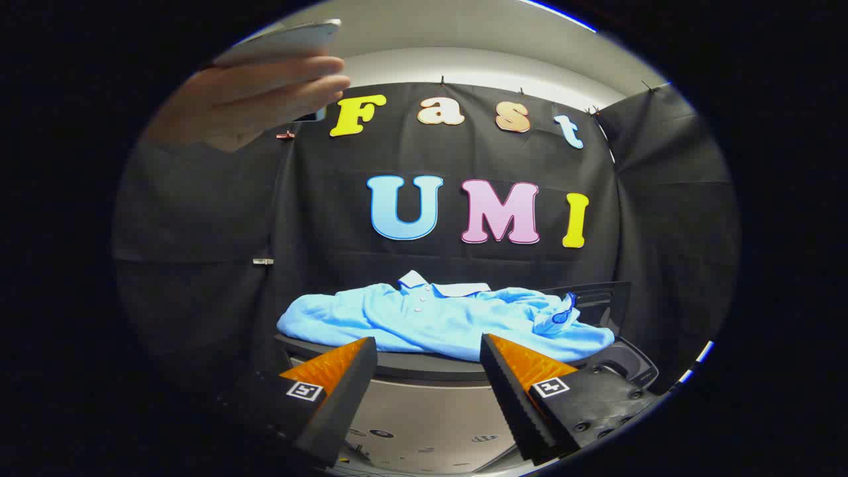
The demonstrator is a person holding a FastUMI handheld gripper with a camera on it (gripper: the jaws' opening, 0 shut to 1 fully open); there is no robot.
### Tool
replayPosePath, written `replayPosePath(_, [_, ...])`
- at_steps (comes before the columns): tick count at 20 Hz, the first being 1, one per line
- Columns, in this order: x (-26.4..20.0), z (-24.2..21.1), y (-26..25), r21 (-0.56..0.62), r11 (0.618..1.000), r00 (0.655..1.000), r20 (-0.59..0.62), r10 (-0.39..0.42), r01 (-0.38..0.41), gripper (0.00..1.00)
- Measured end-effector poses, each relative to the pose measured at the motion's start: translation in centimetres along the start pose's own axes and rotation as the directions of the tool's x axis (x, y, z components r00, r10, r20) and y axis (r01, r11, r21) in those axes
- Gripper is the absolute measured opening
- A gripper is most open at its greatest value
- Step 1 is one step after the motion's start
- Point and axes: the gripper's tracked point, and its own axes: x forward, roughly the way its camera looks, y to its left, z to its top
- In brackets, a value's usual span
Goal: Put the clothes into the washing machine and then close the washing machine lid.
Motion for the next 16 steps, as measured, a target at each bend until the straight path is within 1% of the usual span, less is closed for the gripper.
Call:
replayPosePath(8, [0.3, 1.3, 1.0, -0.028, 0.999, 0.999, 0.017, 0.037, -0.036, 0.98])
replayPosePath(13, [0.6, 0.5, 0.9, -0.017, 1.000, 1.000, -0.003, 0.019, -0.019, 0.98])
replayPosePath(16, [0.5, 0.8, 0.7, -0.020, 1.000, 1.000, -0.005, 0.015, -0.015, 0.98])
